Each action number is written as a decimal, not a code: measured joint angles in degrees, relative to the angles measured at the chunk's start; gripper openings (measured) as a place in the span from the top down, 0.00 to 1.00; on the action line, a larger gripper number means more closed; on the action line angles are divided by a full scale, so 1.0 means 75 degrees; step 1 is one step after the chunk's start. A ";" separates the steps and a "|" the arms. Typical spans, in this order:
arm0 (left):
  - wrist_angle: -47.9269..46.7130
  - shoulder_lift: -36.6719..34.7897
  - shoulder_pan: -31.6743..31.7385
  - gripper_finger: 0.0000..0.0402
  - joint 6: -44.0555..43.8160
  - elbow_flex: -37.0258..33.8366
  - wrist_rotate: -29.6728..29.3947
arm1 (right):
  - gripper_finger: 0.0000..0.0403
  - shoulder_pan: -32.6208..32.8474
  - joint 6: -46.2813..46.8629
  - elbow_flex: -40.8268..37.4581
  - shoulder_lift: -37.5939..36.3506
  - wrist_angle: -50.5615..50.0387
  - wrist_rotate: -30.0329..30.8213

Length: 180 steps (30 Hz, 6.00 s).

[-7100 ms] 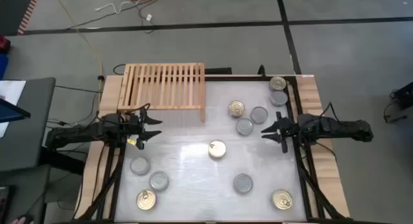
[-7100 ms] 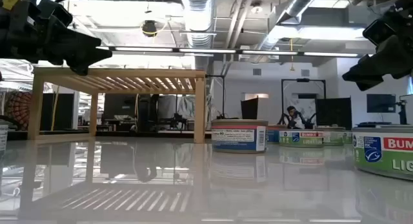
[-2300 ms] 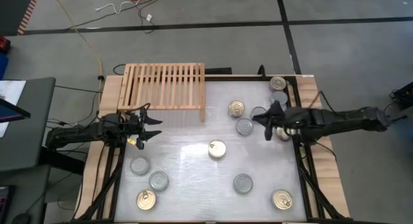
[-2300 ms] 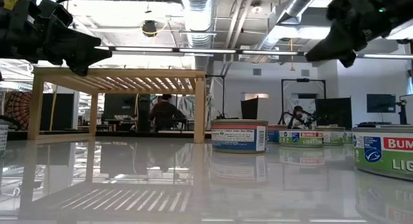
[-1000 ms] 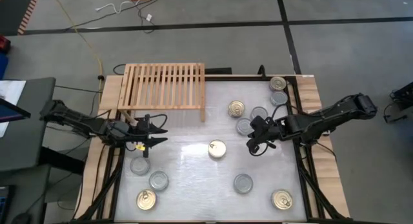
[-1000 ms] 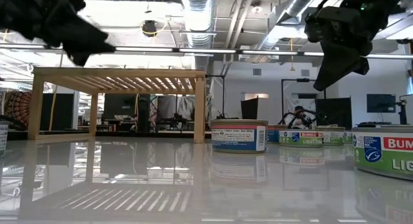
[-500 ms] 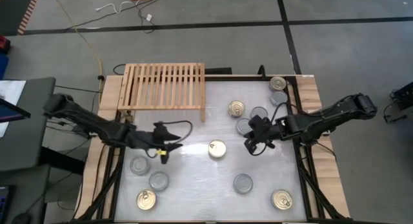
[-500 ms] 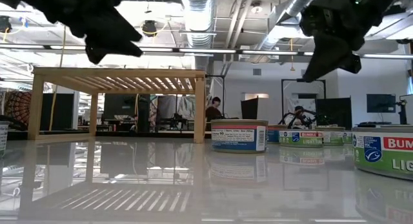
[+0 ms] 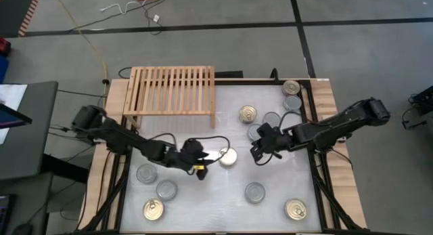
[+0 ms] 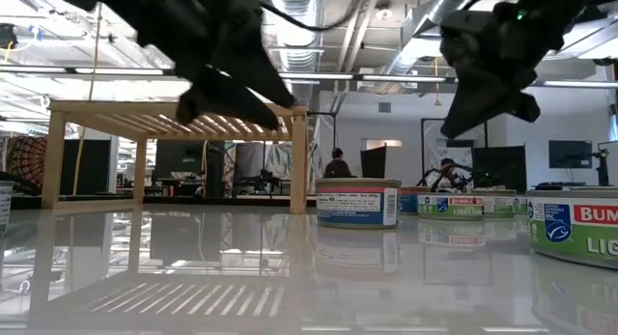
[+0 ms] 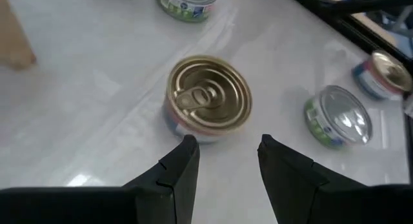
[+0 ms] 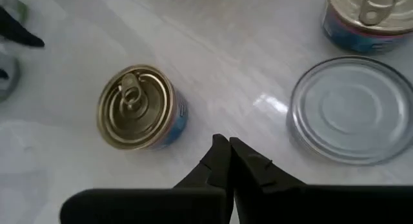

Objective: Stack canned seafood by type on shelf
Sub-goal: Put the blue tuna can on the shelf

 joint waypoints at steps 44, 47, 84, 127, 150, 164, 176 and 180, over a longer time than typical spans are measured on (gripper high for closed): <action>-0.0092 0.1258 0.0809 0.63 -0.0482 0.0695 0.0582 | 0.65 0.0275 0.0474 0.0003 0.2910 0.3833 0.0333; -0.0087 0.1258 0.0788 0.63 -0.0454 0.0695 0.0580 | 0.65 0.0273 0.0613 0.0015 0.3114 0.4015 0.0347; -0.0647 0.1255 0.0944 0.63 -0.0936 0.0695 0.0792 | 0.83 0.0350 0.0324 0.0015 0.3162 0.4038 0.0350; -0.1460 0.1261 0.0916 0.20 -0.0686 0.0683 0.1193 | 0.83 0.0438 0.0124 0.0000 0.3176 0.4044 0.0329; -0.1170 0.0620 0.1095 0.21 -0.1233 0.0689 0.1247 | 0.83 0.0294 0.0144 0.0000 0.3174 0.3977 0.0301; -0.0891 0.0623 0.1059 0.21 -0.3434 0.0695 0.1646 | 0.84 0.0170 0.0287 -0.0001 0.3002 0.3572 0.0396; 0.0872 0.1844 0.0871 0.21 -0.3805 0.0697 0.1801 | 0.84 0.0179 0.0243 -0.0012 0.2871 0.3458 0.0441; 0.1610 0.2186 0.0876 0.21 -0.3871 0.0695 0.1862 | 0.84 0.0276 0.0328 -0.0004 0.2868 0.3360 0.0492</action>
